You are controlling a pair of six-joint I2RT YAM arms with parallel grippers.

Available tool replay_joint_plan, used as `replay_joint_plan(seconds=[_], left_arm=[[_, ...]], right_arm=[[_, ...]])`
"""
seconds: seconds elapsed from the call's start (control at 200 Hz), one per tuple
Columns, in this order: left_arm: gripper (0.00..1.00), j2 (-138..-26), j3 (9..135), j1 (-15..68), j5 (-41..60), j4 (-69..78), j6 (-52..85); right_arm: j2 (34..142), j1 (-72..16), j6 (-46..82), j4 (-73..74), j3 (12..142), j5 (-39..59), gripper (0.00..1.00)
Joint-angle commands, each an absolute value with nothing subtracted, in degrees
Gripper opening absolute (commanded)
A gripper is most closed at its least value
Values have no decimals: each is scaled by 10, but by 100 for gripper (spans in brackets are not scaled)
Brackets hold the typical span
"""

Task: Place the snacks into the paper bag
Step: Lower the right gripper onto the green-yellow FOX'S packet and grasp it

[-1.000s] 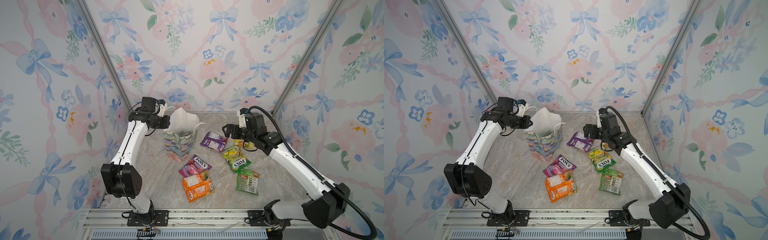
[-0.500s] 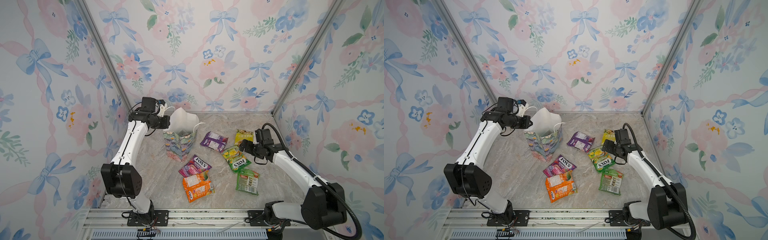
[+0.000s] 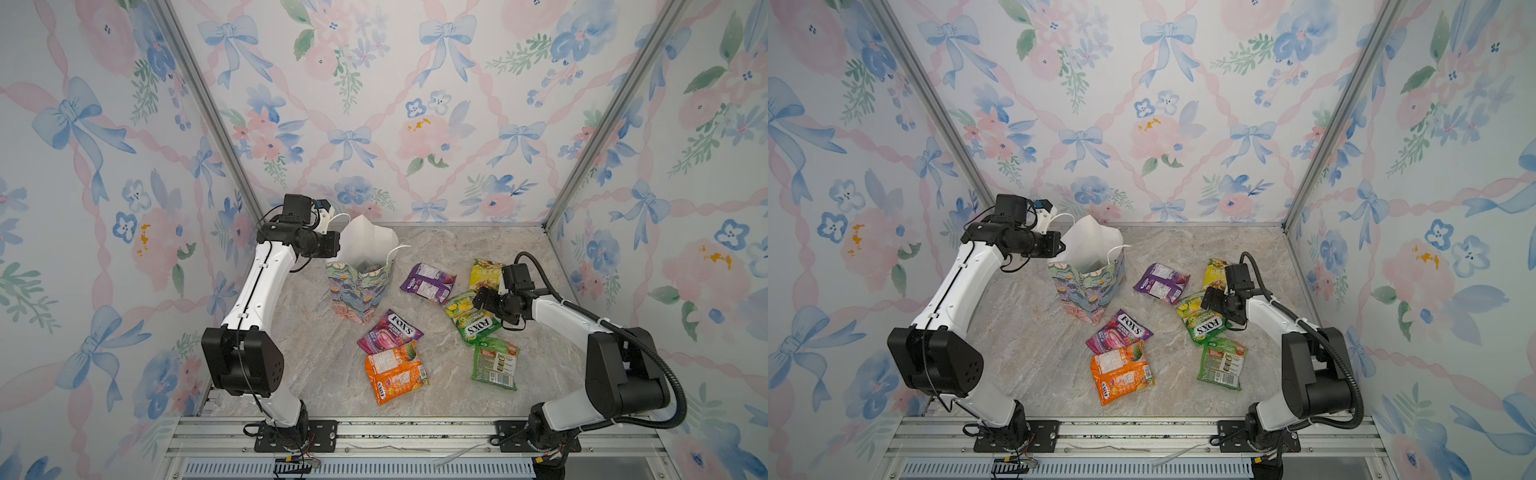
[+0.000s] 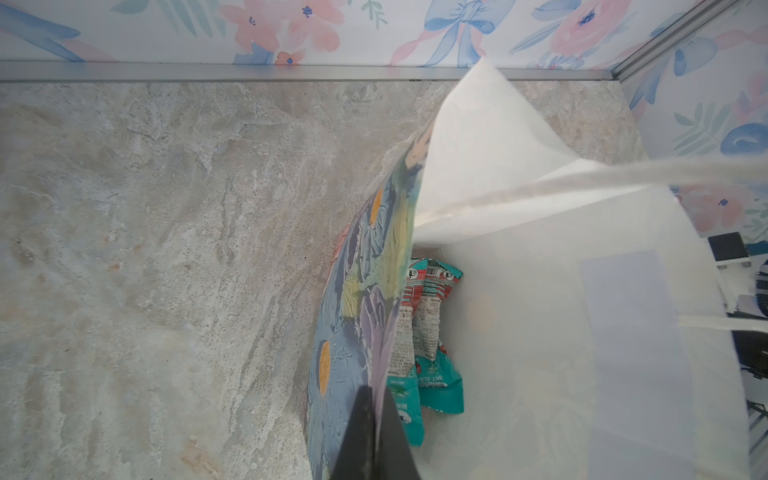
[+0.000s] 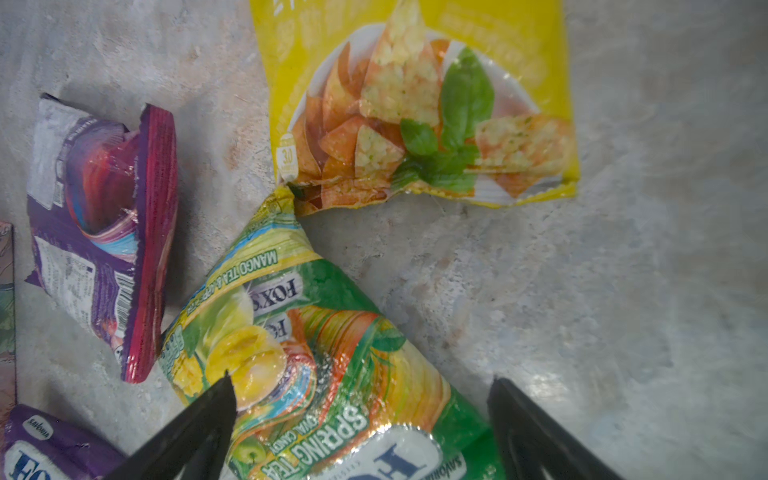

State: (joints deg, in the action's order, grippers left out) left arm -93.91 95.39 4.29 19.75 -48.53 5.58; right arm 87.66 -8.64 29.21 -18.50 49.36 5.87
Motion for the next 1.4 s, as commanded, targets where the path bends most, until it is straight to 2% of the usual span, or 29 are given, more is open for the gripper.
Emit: replay_joint_plan(seconds=[0.0,0.255,0.575,0.79,0.915,1.15,1.395], left_arm=[[0,-931,943,41,195,-494,45],[0,-933,946,41,195,-494,45],[0,-933,946,41,196,-494,46],[0,-930,944,42,198,-494,46],[0,-927,944,42,198,-494,46],[0,-928,945,43,200,-494,46],[0,-927,945,43,200,-494,46]], right_arm=[[896,-83,302,-156,479,94,97],[878,-110,322,-142,453,108,99],[821,-204,389,-152,443,116,99],[805,-191,362,-190,451,87,97],[813,-167,343,-180,442,100,92],[851,-135,321,-144,443,152,76],[900,-135,325,-114,451,174,71]])
